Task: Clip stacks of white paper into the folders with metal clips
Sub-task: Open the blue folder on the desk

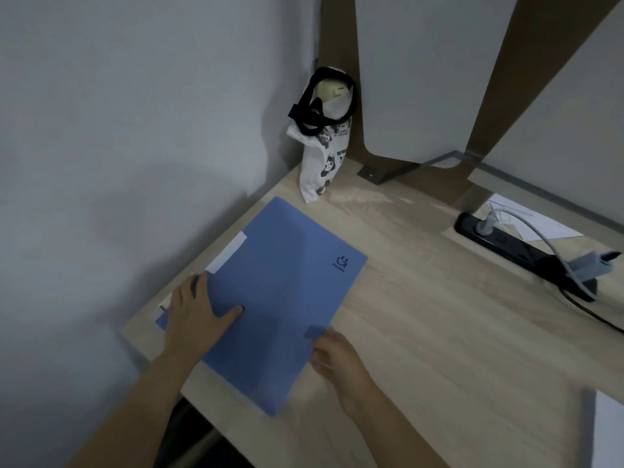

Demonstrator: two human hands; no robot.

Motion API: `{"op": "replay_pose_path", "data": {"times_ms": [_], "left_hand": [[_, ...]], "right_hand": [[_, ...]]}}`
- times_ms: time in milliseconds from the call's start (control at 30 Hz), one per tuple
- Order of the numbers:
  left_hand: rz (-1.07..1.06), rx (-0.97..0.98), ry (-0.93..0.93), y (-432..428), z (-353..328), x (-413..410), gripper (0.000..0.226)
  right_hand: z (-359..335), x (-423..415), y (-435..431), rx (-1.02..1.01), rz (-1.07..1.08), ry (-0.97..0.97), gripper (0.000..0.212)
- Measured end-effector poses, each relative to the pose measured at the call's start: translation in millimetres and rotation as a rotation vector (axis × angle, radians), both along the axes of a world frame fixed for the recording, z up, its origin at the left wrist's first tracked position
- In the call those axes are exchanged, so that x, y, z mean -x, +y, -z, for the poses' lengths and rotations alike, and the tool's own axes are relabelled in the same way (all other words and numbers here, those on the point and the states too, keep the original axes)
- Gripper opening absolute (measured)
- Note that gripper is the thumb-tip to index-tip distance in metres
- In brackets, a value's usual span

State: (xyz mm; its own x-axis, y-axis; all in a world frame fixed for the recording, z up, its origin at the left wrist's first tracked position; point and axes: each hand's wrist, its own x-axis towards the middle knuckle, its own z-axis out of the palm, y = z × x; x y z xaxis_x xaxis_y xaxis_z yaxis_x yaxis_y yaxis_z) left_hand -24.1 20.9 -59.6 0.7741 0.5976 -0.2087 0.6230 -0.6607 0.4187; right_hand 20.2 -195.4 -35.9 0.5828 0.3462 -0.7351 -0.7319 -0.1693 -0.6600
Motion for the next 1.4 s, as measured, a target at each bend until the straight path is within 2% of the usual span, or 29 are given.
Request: {"op": "replay_pose_path", "data": {"times_ms": [100,167,233,433,567,700,867,1000,1033,1233,1400], "left_hand": [[-0.032,0.003,-0.005,-17,-3,2,0.073],[-0.113,0.220,-0.082,-31,-9,3,0.047],[-0.165,0.477,-0.161,-49,-11,1,0.022],[-0.142,0.746,-0.147,-117,-11,-14,0.038],[-0.054,0.948,-0.041,-166,1,-19,0.023],[0.076,0.893,0.007,-209,15,-20,0.032],[0.069,0.850,-0.028,-254,20,-26,0.035],[0.014,0.738,-0.065,-269,38,-27,0.053],[-0.026,0.727,-0.080,-271,43,-28,0.051],[-0.266,1.101,-0.180,-270,29,-46,0.037],[-0.258,1.045,-0.245,-239,33,-83,0.033]], "right_hand": [[6,5,-12,-0.008,0.193,-0.079,0.022],[8,6,-30,0.009,0.289,-0.161,0.036],[7,6,-54,-0.013,0.318,-0.193,0.041],[-8,18,-141,-0.070,0.423,-0.200,0.044],[-10,46,-190,-0.023,0.516,-0.219,0.047],[-3,74,-229,0.042,0.628,-0.198,0.047],[-4,93,-257,0.096,0.730,-0.160,0.042],[0,95,-272,0.145,0.789,-0.144,0.046],[0,95,-275,0.157,0.793,-0.148,0.045],[3,91,-289,0.161,0.729,-0.124,0.047],[10,92,-298,0.174,0.660,-0.124,0.046]]}}
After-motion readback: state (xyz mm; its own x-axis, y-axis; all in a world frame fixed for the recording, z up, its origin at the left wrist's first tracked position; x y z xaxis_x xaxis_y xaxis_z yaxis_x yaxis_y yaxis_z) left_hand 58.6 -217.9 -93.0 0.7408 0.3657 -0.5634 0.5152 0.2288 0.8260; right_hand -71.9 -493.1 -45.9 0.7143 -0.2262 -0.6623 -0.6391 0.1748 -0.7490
